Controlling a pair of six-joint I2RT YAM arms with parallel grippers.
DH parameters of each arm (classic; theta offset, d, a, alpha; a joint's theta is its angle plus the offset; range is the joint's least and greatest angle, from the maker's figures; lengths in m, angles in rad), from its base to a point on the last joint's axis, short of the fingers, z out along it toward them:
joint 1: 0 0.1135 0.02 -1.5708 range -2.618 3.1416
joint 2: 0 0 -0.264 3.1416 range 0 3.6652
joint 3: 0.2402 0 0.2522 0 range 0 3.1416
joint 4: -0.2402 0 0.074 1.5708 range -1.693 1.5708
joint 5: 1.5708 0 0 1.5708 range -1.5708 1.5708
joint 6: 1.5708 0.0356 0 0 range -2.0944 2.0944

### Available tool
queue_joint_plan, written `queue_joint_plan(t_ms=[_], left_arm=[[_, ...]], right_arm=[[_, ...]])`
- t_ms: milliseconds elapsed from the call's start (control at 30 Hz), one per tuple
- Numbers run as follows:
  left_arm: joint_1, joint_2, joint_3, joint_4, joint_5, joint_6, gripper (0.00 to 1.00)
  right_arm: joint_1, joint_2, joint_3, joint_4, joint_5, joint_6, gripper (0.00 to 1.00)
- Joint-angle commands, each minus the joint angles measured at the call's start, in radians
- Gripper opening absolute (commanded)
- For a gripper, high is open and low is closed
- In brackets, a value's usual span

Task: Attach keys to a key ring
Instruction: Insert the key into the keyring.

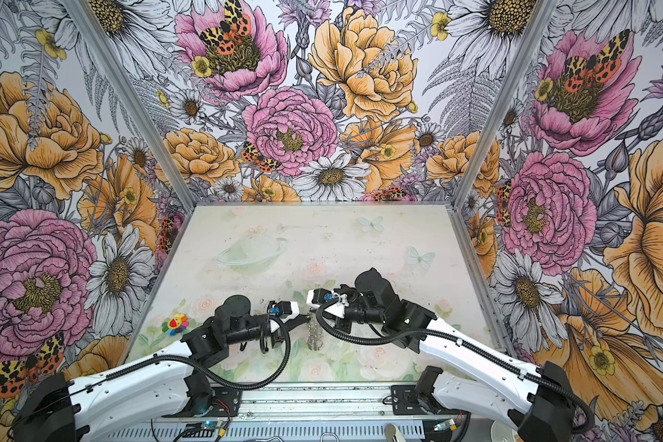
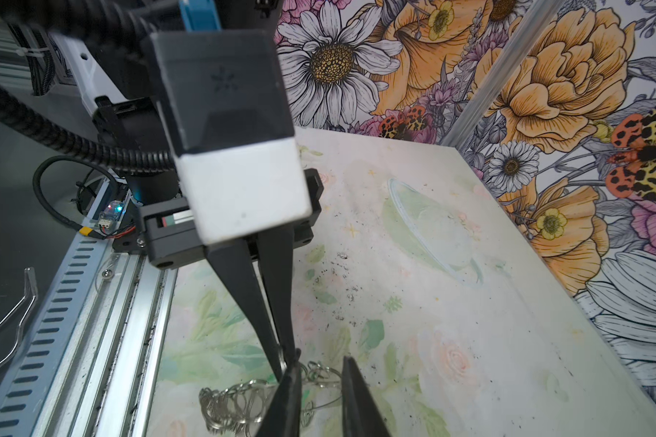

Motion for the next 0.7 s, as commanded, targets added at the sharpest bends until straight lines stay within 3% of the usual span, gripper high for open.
queue_joint_plan(t_ms=[0, 367, 667], left_arm=[[-0.007, 0.006, 0.036, 0.001, 0.004, 0.02, 0.0], [-0.006, 0.009, 0.039, 0.004, 0.017, 0.013, 0.0], [-0.007, -0.006, 0.034, 0.009, 0.034, 0.008, 0.0]], right_arm=[[0.005, 0.022, 0.039, -0.086, 0.001, -0.034, 0.22], [0.023, 0.08, 0.062, -0.084, -0.067, -0.024, 0.21], [0.033, 0.117, 0.074, -0.083, -0.06, -0.026, 0.12]])
